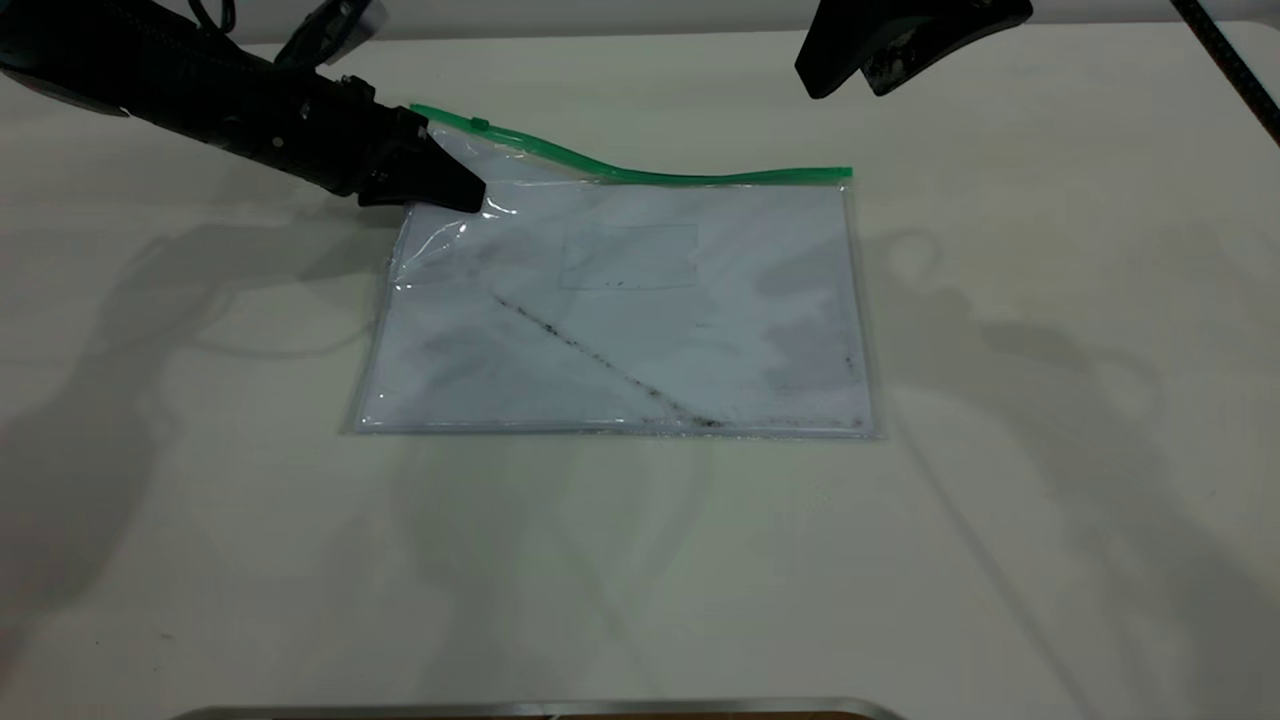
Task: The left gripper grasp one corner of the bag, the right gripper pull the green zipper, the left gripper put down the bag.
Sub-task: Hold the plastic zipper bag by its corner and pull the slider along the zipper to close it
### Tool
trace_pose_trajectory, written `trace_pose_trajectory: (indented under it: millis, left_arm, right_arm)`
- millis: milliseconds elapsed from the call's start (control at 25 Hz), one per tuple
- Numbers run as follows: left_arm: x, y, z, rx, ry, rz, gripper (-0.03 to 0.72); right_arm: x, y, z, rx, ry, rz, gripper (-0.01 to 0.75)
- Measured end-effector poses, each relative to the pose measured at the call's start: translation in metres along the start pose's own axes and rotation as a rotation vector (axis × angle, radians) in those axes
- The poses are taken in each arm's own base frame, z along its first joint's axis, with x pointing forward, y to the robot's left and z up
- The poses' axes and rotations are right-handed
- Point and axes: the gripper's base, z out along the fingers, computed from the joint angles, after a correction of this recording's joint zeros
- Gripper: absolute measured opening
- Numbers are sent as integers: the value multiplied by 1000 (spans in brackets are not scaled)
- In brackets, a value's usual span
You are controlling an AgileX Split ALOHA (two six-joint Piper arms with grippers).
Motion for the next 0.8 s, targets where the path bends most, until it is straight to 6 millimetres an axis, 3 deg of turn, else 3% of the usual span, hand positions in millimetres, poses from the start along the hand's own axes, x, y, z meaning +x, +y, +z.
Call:
trace_pose_trajectory:
  millis: [240,480,800]
  left_arm:
    - [-20,-27,-10,93,-20,283,53]
    - [-43,-60,-30,211,-53,532,53]
    - [-73,-109,-58,307,-112,840,54]
  right_arm:
    - [-10,-8,2,88,-104,-171,443]
    - [-9,-19,26,114,-157,-126,442]
    - [-18,-16,27,78,-273,-198,442]
